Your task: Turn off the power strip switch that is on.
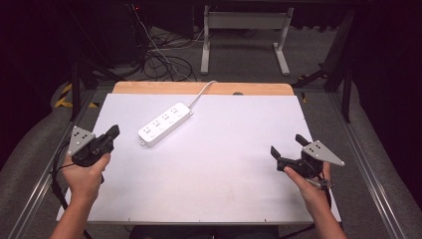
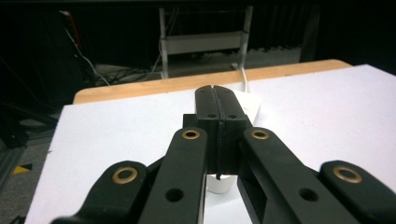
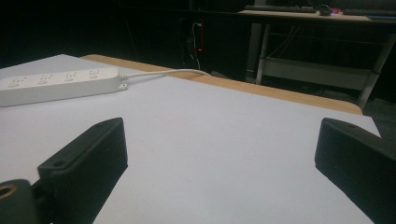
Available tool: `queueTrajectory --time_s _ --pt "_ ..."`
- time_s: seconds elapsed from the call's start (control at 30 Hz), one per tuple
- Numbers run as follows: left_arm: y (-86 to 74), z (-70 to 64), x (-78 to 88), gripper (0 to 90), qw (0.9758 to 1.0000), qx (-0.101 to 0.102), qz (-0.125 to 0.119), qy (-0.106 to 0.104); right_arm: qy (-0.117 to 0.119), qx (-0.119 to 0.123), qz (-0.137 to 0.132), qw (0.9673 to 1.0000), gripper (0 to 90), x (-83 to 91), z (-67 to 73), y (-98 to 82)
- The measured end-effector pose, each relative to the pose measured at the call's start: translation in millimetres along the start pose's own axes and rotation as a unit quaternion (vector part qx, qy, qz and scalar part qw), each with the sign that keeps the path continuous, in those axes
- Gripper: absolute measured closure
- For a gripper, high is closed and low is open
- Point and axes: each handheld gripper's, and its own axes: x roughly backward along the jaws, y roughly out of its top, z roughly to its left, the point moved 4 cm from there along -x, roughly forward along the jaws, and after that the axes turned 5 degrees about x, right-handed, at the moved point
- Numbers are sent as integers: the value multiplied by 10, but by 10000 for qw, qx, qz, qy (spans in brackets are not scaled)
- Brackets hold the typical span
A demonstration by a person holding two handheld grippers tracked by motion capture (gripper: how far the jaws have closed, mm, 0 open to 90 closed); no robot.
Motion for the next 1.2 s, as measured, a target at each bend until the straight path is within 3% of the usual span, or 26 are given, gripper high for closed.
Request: queueTrajectory --time_s 0.37,0.47,0.63,0.8,0.9,0.97,1.2 --pt "261 -122 -277 900 9983 -409 401 -107 -19 -45 -38 10000 37 41 -25 3" --pt "355 -157 -326 900 9970 -552 534 -112 -26 -55 -45 10000 38 52 -35 5" --pt "495 -225 -435 900 9941 -615 855 -260 -5 -65 -75 10000 42 54 -26 17" --pt "596 -313 -604 900 9918 -722 1026 -259 39 -45 -41 10000 44 41 -15 14" --pt "649 -372 -706 900 9890 -827 1196 -269 45 -37 -43 10000 44 40 -13 14" --pt "684 -414 -773 900 9859 -950 1348 -286 49 -42 -48 10000 45 42 -15 15" --pt "760 -478 -1034 900 9769 -988 1867 -335 68 -29 -83 9999 45 52 -11 27"
